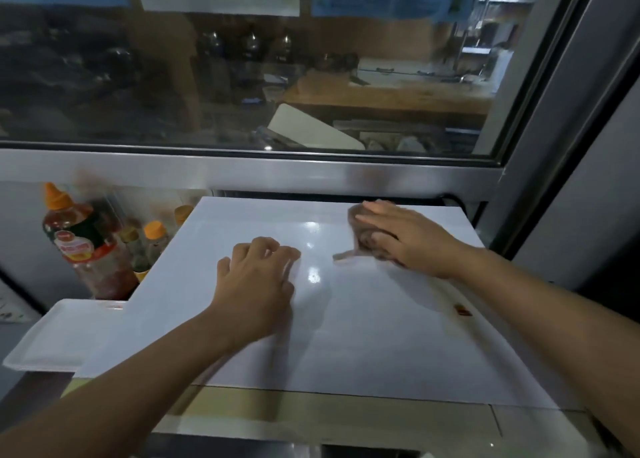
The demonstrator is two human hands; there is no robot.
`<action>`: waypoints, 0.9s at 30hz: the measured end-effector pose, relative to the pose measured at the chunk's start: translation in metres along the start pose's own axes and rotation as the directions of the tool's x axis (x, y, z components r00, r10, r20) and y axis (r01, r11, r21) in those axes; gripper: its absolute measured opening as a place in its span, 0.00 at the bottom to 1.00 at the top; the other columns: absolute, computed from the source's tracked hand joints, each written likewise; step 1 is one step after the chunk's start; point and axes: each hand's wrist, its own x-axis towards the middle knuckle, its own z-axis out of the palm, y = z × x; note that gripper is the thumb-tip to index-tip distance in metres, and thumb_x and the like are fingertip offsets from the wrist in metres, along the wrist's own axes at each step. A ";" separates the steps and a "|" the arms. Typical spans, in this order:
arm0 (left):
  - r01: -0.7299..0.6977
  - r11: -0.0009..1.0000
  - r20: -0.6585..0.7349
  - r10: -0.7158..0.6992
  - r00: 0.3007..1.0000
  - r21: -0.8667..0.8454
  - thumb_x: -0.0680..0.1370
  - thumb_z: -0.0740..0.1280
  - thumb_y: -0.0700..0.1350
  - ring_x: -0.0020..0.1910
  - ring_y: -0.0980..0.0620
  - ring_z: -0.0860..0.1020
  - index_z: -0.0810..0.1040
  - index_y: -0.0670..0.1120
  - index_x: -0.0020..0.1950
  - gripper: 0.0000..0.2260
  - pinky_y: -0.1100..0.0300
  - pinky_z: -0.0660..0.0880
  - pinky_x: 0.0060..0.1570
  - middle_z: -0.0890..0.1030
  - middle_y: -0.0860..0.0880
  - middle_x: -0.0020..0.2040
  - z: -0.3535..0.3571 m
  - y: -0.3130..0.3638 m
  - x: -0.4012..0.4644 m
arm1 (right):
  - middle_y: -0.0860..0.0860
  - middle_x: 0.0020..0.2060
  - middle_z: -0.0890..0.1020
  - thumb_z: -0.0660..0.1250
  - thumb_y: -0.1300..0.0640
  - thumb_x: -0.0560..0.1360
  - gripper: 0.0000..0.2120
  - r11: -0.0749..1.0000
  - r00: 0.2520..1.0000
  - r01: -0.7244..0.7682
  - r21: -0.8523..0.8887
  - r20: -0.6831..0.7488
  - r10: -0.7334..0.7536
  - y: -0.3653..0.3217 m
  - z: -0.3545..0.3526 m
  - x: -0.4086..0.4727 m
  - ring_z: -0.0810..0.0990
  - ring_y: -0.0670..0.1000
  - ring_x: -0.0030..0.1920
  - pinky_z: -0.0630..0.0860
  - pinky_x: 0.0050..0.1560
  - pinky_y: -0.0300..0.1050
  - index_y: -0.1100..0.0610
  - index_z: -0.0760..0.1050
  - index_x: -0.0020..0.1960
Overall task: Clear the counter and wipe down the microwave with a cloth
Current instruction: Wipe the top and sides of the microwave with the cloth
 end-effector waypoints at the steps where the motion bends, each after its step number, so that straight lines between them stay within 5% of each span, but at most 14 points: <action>1: 0.016 1.000 -0.005 -0.016 1.000 0.004 0.78 0.61 0.49 0.69 0.48 0.61 0.66 0.57 0.68 0.18 0.48 0.59 0.67 0.64 0.52 0.70 0.000 0.002 0.000 | 0.47 0.75 0.60 0.54 0.53 0.81 0.20 0.999 0.999 -0.049 -0.018 0.009 0.049 0.004 0.001 0.002 0.55 0.47 0.74 0.52 0.72 0.42 0.50 0.63 0.73; 5: 0.022 1.000 -0.009 -0.022 1.000 0.012 0.77 0.62 0.48 0.68 0.47 0.62 0.65 0.54 0.68 0.19 0.48 0.61 0.67 0.65 0.51 0.70 0.003 0.021 0.002 | 0.49 0.71 0.66 0.56 0.52 0.76 0.21 0.983 0.984 0.177 0.054 -0.024 -0.176 -0.026 0.006 -0.044 0.63 0.51 0.71 0.62 0.71 0.50 0.53 0.71 0.68; 8: -0.051 0.998 -0.015 0.050 0.999 -0.034 0.77 0.61 0.46 0.69 0.48 0.61 0.61 0.55 0.71 0.23 0.50 0.60 0.67 0.64 0.52 0.71 0.010 0.045 0.002 | 0.44 0.75 0.59 0.54 0.48 0.76 0.25 0.951 0.952 0.305 0.057 -0.008 -0.305 -0.030 0.011 -0.091 0.55 0.45 0.76 0.55 0.74 0.46 0.47 0.64 0.73; 11: -0.086 0.996 -0.006 0.086 0.996 0.009 0.78 0.60 0.46 0.69 0.48 0.60 0.62 0.57 0.71 0.21 0.51 0.60 0.66 0.63 0.52 0.71 0.017 0.062 0.002 | 0.42 0.75 0.58 0.55 0.52 0.79 0.22 0.978 0.980 0.194 0.080 0.029 -0.197 0.002 -0.001 -0.084 0.52 0.41 0.75 0.52 0.73 0.43 0.47 0.64 0.73; 17: -0.035 0.999 0.018 0.035 0.999 0.017 0.77 0.59 0.48 0.68 0.47 0.60 0.65 0.58 0.69 0.20 0.49 0.60 0.64 0.63 0.53 0.70 0.013 0.068 -0.001 | 0.46 0.76 0.56 0.54 0.55 0.81 0.21 0.984 0.985 -0.174 0.046 0.012 0.174 0.065 -0.015 -0.043 0.51 0.48 0.76 0.49 0.75 0.47 0.48 0.61 0.74; 20: -0.050 0.998 0.019 0.049 0.999 0.047 0.77 0.59 0.48 0.68 0.47 0.60 0.66 0.57 0.68 0.19 0.49 0.59 0.65 0.64 0.53 0.70 0.013 0.078 -0.006 | 0.49 0.75 0.60 0.56 0.56 0.79 0.22 0.992 0.994 -0.089 0.088 -0.060 0.094 0.051 -0.014 -0.076 0.54 0.50 0.76 0.51 0.74 0.43 0.53 0.64 0.73; 23: -0.150 0.988 0.031 0.149 0.988 0.047 0.77 0.60 0.49 0.69 0.48 0.60 0.65 0.59 0.68 0.19 0.50 0.59 0.66 0.63 0.55 0.71 0.021 0.091 -0.017 | 0.43 0.74 0.60 0.54 0.50 0.75 0.25 0.991 0.995 0.010 0.135 -0.102 0.003 0.036 -0.005 -0.137 0.53 0.42 0.75 0.50 0.73 0.39 0.52 0.65 0.72; 27: -0.171 0.985 0.051 0.169 0.984 0.039 0.78 0.60 0.50 0.69 0.48 0.60 0.63 0.60 0.70 0.20 0.51 0.60 0.65 0.61 0.54 0.71 0.027 0.102 -0.020 | 0.43 0.75 0.57 0.52 0.51 0.79 0.23 0.965 0.983 -0.132 0.228 -0.099 0.158 0.053 -0.008 -0.137 0.51 0.42 0.75 0.48 0.72 0.37 0.50 0.64 0.73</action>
